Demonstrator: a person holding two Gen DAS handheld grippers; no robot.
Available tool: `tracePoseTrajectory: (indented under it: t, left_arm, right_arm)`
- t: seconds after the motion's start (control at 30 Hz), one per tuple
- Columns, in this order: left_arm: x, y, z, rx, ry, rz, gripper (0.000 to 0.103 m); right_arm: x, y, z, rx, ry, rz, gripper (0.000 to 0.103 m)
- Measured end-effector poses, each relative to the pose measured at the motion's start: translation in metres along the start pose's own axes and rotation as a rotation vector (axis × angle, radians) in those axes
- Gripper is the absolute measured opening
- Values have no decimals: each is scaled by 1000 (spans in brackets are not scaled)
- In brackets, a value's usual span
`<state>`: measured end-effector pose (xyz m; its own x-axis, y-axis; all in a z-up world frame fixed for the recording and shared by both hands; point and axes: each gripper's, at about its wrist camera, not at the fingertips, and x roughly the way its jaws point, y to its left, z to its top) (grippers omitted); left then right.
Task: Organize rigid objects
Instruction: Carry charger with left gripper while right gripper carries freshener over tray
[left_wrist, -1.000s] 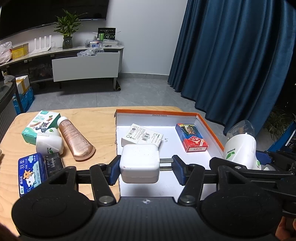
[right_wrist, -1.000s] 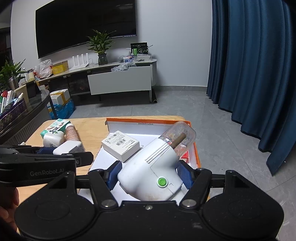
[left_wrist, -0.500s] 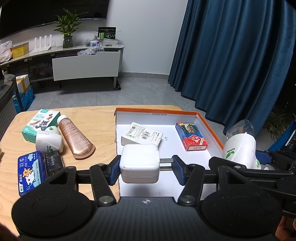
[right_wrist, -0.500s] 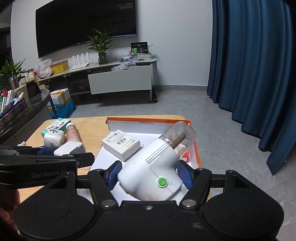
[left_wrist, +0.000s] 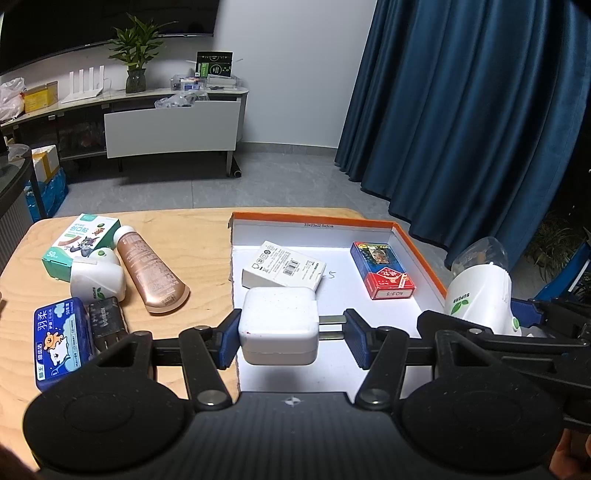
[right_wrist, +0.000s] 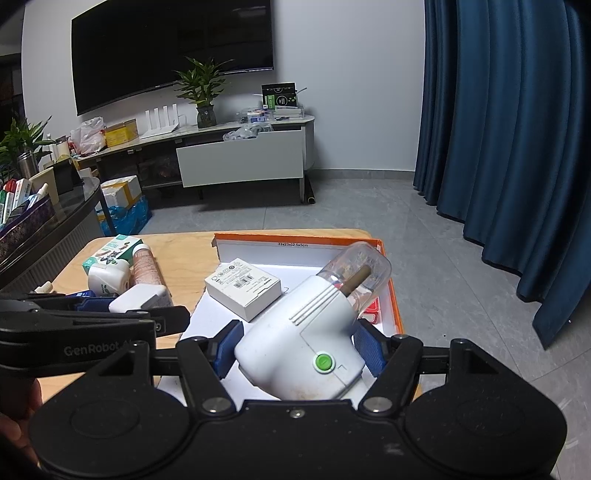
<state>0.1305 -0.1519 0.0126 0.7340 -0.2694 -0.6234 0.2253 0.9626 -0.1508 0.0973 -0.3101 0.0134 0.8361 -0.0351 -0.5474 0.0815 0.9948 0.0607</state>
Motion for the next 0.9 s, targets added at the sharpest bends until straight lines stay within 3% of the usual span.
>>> tracePoseTrajectory:
  t: [0.9]
  left_arm:
    - [2, 3, 1, -3, 2, 2, 59]
  right_arm:
    - [0, 0, 2, -5, 7, 5, 79]
